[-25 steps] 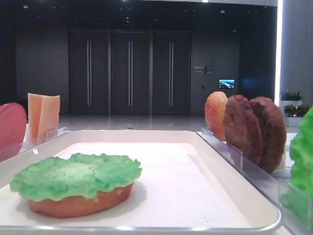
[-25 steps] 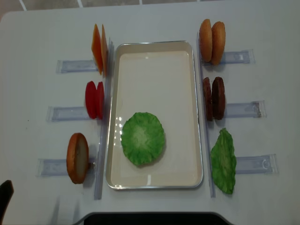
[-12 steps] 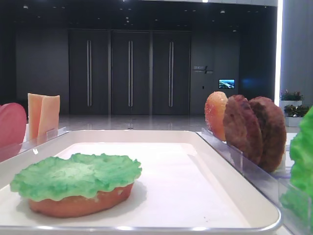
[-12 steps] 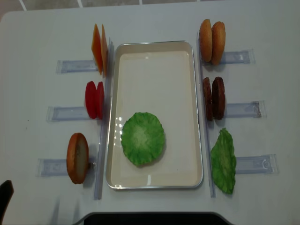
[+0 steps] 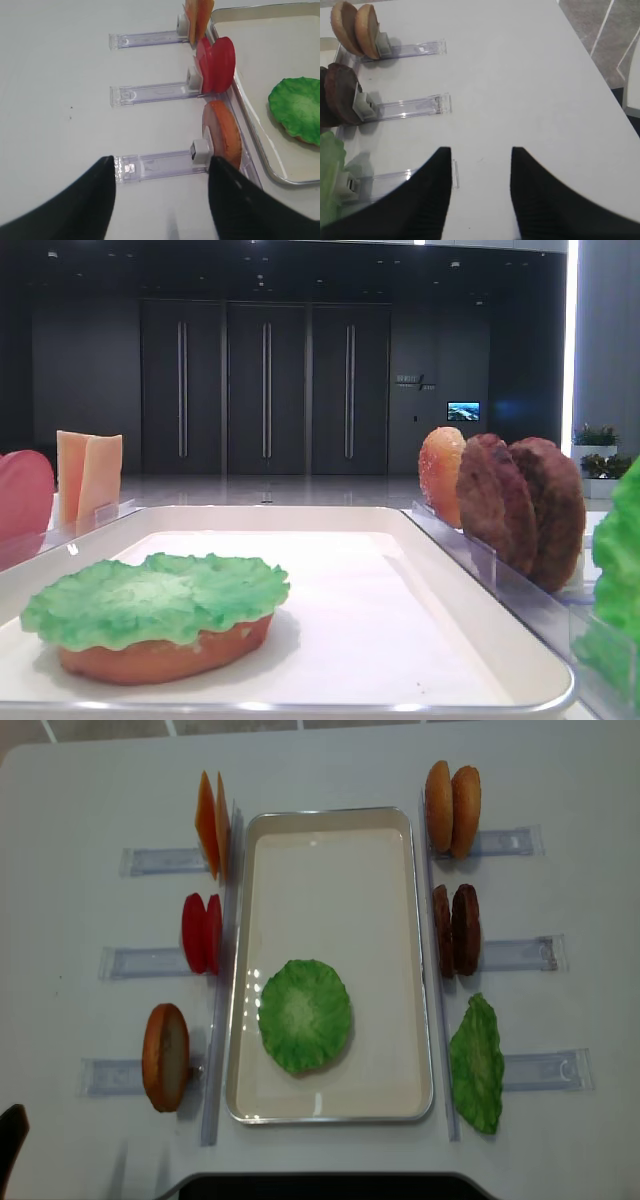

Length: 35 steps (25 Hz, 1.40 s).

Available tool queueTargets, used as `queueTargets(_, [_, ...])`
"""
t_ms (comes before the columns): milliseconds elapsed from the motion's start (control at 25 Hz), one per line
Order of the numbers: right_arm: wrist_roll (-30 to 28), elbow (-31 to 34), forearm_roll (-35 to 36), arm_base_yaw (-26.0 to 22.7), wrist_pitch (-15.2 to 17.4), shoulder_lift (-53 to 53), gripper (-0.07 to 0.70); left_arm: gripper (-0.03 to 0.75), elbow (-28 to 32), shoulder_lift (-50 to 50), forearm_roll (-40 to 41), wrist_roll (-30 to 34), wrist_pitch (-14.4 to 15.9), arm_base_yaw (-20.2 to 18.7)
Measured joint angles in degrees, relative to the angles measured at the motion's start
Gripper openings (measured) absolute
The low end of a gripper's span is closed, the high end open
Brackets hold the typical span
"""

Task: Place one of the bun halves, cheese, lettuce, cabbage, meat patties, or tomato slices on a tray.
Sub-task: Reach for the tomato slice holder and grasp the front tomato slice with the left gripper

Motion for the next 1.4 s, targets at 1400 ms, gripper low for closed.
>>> queueTargets(1400, [0.0, 0.0, 0.0, 0.0, 0.0, 0.0, 0.275, 0.454, -20.4, 53.2, 1.2, -6.5, -3.0, 0.0])
